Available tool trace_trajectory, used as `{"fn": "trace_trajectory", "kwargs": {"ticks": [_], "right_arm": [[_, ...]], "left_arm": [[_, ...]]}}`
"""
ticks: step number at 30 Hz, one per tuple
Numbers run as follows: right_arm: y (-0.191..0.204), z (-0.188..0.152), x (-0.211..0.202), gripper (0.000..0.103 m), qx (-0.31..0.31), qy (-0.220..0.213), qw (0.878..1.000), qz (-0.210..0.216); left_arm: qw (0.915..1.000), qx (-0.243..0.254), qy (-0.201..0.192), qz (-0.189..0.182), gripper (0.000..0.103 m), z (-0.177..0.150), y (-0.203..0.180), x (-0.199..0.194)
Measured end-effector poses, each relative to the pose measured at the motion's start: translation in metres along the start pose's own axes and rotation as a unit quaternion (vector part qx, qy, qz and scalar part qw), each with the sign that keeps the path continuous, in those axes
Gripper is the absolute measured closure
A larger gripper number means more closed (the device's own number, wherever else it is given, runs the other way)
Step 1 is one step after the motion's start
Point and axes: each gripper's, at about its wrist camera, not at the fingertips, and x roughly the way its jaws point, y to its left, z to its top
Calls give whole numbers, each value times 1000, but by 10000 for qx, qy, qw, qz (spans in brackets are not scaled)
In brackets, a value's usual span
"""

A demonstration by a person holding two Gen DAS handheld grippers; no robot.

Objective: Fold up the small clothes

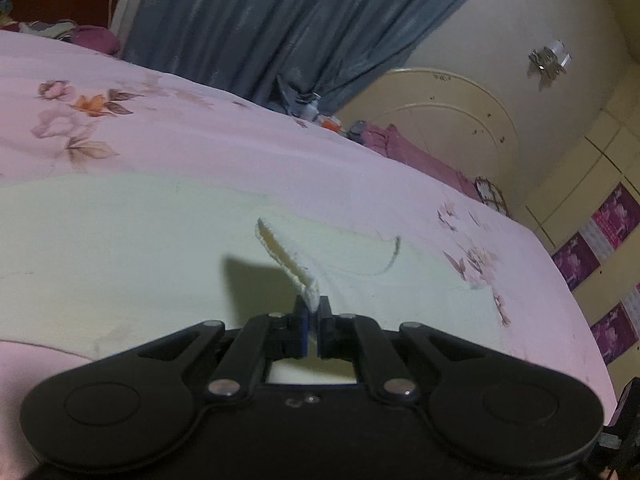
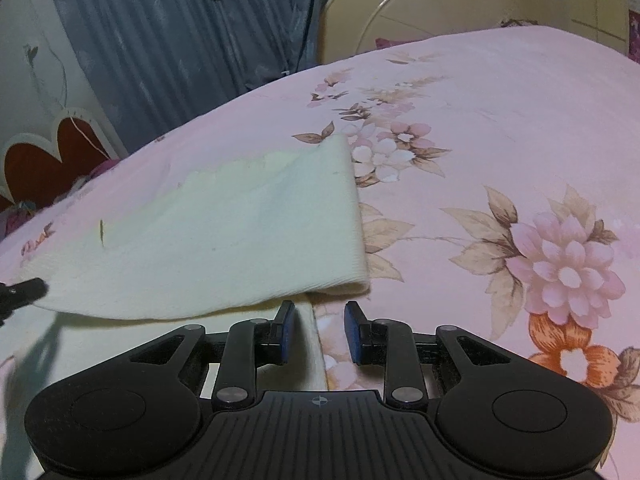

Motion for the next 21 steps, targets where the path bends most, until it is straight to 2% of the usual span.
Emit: {"fn": "trace_trajectory", "kwargs": {"ticks": [4,8,21], "right_arm": [[3,1,3,76,-62,-18,10000,-47],[7,1,5,76,-160,-44,9998,-112],[9,0,6,78,-344,-91,9993,-147]], "left_arm": [[9998,-117,-121,79,100,4,16,-8],[9997,-167,-67,193,100,4,33,-11],[9984,-315,-216,417,100,0,55,-19]]}}
